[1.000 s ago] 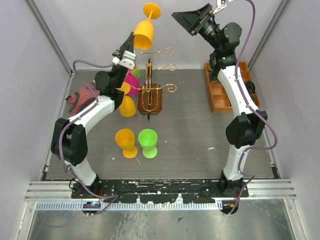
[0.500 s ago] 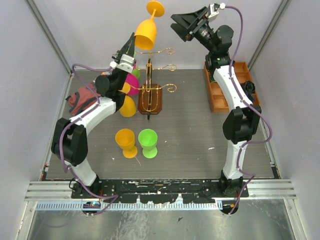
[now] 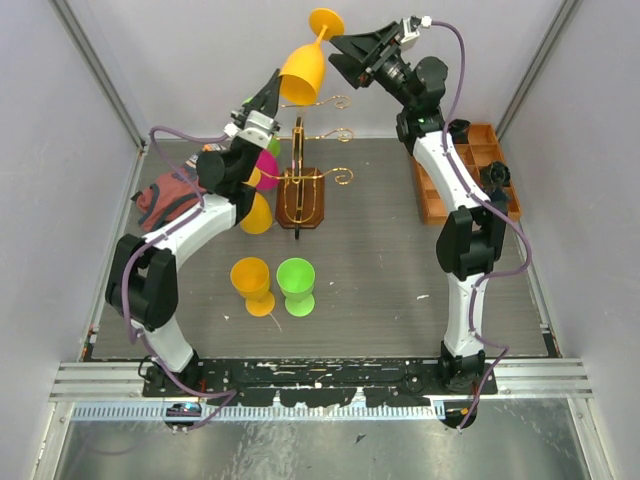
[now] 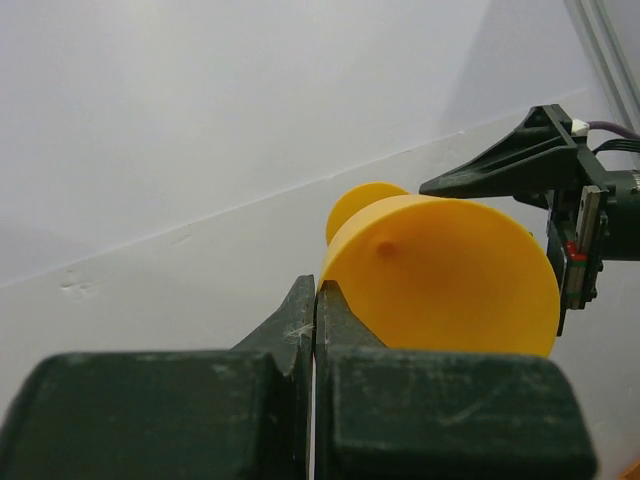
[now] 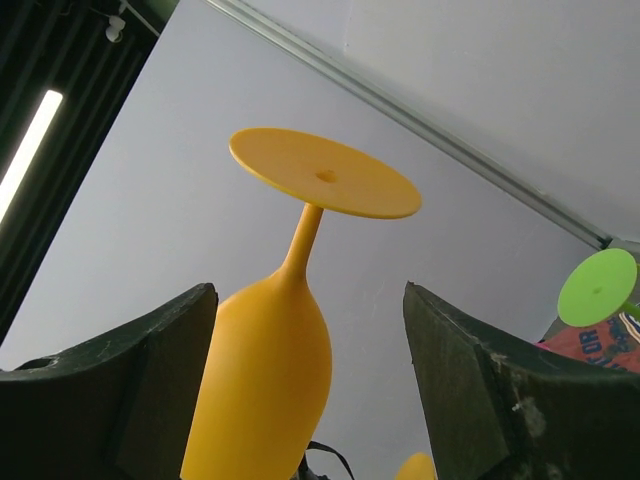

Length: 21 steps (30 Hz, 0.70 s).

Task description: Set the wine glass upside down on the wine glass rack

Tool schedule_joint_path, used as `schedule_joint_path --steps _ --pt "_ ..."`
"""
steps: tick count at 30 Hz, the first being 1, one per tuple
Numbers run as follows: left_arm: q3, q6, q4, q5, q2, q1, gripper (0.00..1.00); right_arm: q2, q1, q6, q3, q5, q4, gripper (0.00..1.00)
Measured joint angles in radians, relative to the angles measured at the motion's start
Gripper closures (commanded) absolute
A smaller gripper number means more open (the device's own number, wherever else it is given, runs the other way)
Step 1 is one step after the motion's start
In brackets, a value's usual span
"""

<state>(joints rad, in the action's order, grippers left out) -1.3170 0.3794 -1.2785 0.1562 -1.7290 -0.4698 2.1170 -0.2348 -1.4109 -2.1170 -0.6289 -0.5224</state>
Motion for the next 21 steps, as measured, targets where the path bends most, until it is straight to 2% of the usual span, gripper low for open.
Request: schedule_joint_path --steps 9,13,21 --pt "-0.025 -0.018 0.005 0.019 -0.03 -0.009 0.99 0.006 -0.006 -0.014 0.0 0.016 -0.031 0.26" --pt "-0.031 -0.018 0.007 0.027 -0.042 -0.014 1.0 0.022 -0.008 -0.026 -0.011 0.018 -0.051 0.37" --pt "-0.055 -0.018 0.013 0.032 -0.063 -0.029 1.0 0.053 -0.01 -0.037 -0.023 0.021 -0.07 0.52"
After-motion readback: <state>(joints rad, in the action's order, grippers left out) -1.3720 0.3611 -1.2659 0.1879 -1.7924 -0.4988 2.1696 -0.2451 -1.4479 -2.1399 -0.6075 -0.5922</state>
